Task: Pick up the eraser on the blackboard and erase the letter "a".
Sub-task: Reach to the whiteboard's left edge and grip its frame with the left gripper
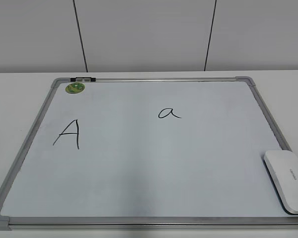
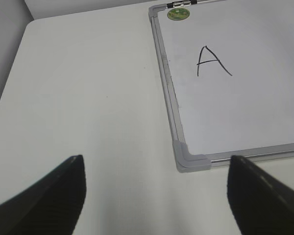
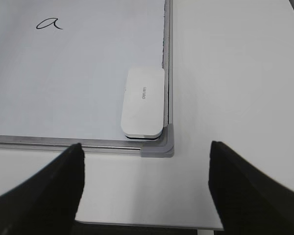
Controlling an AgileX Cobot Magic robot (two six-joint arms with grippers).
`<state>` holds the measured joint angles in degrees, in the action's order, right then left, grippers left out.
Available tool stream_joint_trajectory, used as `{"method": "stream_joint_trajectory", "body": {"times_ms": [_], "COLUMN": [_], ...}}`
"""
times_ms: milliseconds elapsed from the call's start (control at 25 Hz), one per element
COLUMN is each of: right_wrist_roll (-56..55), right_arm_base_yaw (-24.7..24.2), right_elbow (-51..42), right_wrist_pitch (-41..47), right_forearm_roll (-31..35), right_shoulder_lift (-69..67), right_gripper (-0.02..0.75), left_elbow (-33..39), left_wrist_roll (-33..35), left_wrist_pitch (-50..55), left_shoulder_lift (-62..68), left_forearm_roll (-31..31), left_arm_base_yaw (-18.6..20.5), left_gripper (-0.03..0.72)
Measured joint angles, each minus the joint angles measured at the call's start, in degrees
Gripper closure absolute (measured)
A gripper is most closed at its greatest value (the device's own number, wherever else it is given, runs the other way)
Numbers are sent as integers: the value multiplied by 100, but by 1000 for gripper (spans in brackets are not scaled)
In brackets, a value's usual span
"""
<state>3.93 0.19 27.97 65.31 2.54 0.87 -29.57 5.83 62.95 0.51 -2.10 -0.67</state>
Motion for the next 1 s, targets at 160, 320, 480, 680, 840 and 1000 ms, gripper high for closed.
{"method": "stream_joint_trajectory", "body": {"times_ms": [160, 320, 480, 680, 840, 1000], "right_wrist_roll": [0, 0, 0, 0, 0, 0], "right_arm_base_yaw": [0, 0, 0, 0, 0, 0], "right_elbow": [0, 0, 0, 0, 0, 0], "right_wrist_pitch": [0, 0, 0, 0, 0, 0], "right_forearm_roll": [0, 0, 0, 0, 0, 0], "right_shoulder_lift": [0, 0, 0, 0, 0, 0], "right_gripper": [151, 151, 151, 151, 151, 151], "left_elbow": [0, 0, 0, 0, 0, -119], "left_wrist_roll": [0, 0, 0, 0, 0, 0], "left_wrist_pitch": [0, 0, 0, 0, 0, -35], "left_shoulder_lift": [0, 0, 0, 0, 41, 363], "left_forearm_roll": [0, 8, 8, 13, 21, 21], "left_arm_base_yaw": [0, 0, 0, 0, 0, 0], "left_gripper": [1, 3, 11, 20, 23, 24]}}
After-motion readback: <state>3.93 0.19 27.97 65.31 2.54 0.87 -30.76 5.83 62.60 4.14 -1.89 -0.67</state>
